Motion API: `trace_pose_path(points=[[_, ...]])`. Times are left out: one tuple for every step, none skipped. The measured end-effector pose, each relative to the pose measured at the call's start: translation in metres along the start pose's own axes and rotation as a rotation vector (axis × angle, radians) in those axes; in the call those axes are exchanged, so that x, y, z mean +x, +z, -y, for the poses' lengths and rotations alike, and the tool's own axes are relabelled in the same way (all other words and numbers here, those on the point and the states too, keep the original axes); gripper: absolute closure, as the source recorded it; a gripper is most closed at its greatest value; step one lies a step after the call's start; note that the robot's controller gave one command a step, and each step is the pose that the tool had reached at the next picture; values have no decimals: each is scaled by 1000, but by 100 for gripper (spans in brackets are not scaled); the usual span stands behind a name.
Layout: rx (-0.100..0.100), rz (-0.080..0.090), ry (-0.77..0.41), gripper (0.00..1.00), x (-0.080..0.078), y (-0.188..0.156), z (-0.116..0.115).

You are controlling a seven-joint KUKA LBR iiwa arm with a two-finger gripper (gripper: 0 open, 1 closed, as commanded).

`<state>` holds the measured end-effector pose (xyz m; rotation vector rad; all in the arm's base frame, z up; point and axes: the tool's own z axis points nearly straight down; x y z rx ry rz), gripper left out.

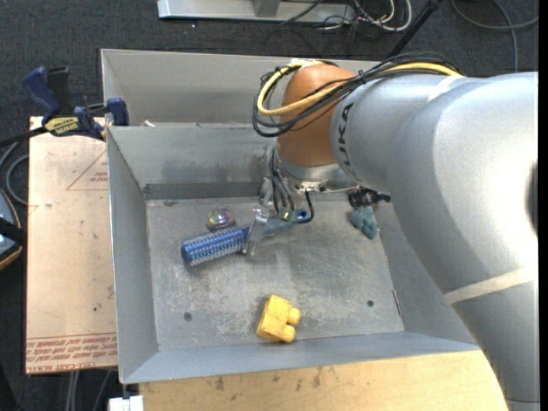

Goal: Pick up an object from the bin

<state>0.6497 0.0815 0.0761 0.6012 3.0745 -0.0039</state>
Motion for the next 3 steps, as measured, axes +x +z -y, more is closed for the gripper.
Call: trace_pose_path(points=[[-10,6,83,0,49,0,-23],[-9,8,84,100,48,0,-21],[-6,-2,70,100,49,-197,-21]])
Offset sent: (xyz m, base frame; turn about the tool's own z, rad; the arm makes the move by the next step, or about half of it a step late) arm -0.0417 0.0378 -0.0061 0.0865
